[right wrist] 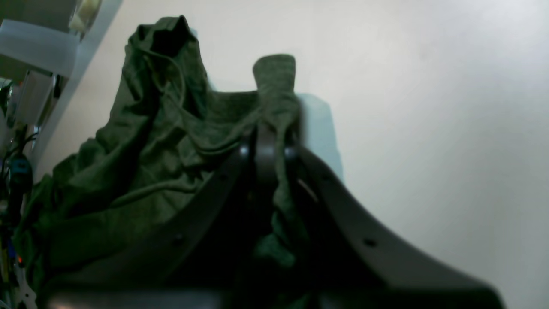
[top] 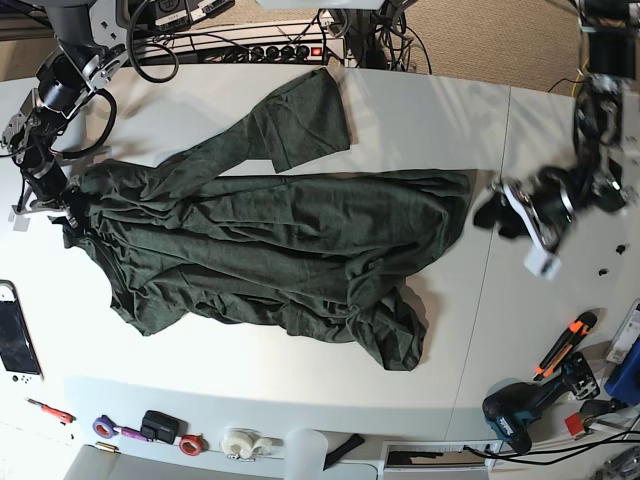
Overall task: Layout the t-shirt on the table in an organized manner, then fold the t-shirt properly
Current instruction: 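Grasp the shirt's hem corner with the right gripper and the opposite edge with the left, then pull the shirt taut between both grippers, then release the left gripper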
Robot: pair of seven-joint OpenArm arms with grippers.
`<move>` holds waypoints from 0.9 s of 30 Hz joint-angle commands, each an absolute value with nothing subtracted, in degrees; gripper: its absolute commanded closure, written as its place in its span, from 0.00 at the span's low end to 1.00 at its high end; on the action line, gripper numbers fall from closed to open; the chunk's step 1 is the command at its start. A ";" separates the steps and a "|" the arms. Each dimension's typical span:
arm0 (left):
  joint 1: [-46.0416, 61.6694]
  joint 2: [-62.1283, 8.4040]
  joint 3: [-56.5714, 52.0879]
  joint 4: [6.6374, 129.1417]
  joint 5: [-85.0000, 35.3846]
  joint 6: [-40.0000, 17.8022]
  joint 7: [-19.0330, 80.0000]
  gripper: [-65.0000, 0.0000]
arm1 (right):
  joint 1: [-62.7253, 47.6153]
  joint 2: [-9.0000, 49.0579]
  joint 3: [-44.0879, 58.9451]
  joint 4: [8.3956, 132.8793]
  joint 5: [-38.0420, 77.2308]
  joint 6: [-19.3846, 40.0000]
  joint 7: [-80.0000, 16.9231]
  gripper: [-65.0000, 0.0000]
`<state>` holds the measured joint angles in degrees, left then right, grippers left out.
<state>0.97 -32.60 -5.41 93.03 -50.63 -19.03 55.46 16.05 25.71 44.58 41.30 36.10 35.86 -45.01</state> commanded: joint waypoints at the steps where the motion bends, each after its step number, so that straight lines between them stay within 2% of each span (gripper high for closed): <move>1: 1.08 -32.58 -5.87 94.00 -51.92 -18.35 54.39 0.50 | 16.32 26.24 44.34 41.41 34.00 35.07 -48.34 1.00; 19: 5.23 -22.52 -5.91 93.95 -51.59 -18.00 53.95 0.50 | 16.19 26.22 44.34 41.41 34.04 35.09 -49.47 1.00; 20: 5.21 -22.55 -5.91 93.95 -51.18 -18.02 53.89 0.52 | 16.16 26.22 44.34 41.41 34.04 35.09 -49.56 1.00; 21: 5.21 -22.57 -5.93 93.95 -50.59 -18.00 53.54 0.60 | 16.19 26.22 44.34 41.41 34.04 35.09 -49.71 1.00; 24: 5.21 -22.61 -6.02 93.95 -49.28 -18.00 52.53 1.00 | 16.16 26.33 44.36 41.98 37.26 35.16 -54.17 1.00; 27: 5.19 -23.51 -7.73 94.04 -51.46 -21.17 52.75 1.00 | 15.84 26.50 44.99 46.35 48.16 40.00 -66.85 1.00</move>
<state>5.98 -22.41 -6.98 93.03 -50.52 -21.19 53.80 15.31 25.67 44.88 45.98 47.77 40.36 -67.72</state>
